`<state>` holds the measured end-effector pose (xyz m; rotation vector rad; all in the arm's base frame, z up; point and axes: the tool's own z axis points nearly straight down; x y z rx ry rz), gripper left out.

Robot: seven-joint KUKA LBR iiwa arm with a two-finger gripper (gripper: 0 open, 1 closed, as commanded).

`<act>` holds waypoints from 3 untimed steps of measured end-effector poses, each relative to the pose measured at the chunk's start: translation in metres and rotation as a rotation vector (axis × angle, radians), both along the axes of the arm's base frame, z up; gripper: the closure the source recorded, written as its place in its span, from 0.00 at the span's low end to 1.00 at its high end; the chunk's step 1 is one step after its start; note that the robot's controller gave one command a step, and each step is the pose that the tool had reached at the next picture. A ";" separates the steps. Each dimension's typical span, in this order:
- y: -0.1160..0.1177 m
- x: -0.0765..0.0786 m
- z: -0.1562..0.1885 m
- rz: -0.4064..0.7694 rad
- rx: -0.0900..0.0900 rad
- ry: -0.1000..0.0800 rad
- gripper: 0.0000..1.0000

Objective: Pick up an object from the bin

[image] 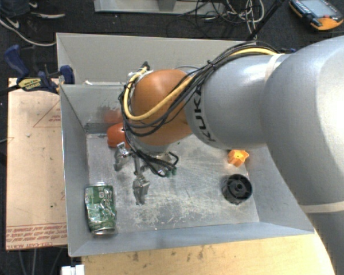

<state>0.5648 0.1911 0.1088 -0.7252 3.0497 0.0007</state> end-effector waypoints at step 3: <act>0.006 -0.017 0.104 0.072 0.000 0.003 1.00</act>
Offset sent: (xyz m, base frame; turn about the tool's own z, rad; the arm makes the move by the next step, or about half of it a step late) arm 0.0000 0.0000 0.0000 0.0000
